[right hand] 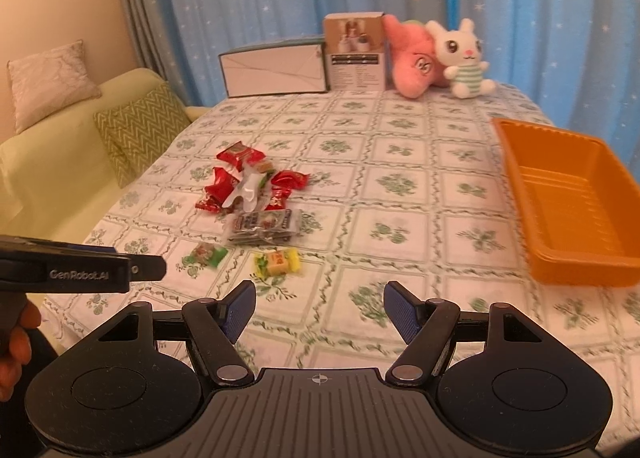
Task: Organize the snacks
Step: 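Grasp the yellow candy with the right gripper while the left grasps the green snack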
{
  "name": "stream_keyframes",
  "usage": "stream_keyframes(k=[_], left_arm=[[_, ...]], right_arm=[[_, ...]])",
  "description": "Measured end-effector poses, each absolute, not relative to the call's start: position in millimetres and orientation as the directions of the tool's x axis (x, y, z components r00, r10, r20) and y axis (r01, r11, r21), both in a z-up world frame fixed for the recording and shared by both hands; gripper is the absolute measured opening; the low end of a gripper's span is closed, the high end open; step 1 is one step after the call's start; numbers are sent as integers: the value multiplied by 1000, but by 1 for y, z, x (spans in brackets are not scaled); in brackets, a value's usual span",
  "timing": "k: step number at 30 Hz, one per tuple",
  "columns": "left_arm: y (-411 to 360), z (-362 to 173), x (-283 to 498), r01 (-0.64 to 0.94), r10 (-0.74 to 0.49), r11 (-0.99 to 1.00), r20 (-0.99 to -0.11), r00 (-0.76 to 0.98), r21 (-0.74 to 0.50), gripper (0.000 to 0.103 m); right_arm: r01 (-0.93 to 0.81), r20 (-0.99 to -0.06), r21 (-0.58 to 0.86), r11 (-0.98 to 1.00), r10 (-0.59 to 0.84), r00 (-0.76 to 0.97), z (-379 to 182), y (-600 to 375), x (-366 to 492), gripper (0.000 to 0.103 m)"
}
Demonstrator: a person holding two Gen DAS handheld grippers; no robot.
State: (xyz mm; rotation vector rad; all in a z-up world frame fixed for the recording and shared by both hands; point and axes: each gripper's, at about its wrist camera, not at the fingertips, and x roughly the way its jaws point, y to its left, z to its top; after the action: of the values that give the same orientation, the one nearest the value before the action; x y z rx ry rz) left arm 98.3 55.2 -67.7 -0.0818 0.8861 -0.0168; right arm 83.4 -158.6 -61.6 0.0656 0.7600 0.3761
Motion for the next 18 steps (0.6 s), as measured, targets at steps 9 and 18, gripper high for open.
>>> stream_keyframes(k=[9,18], left_arm=[[66,-89,140,-22,-47,997,-787,616,-77,54],[75,-106,156,-24,-45,997,-802,595,-74,54]], right_arm=[[-385,-671,193,903,407,619,-98,-129,127,71],[-455,-701,148,878,418,578,-133,-96,157,66]])
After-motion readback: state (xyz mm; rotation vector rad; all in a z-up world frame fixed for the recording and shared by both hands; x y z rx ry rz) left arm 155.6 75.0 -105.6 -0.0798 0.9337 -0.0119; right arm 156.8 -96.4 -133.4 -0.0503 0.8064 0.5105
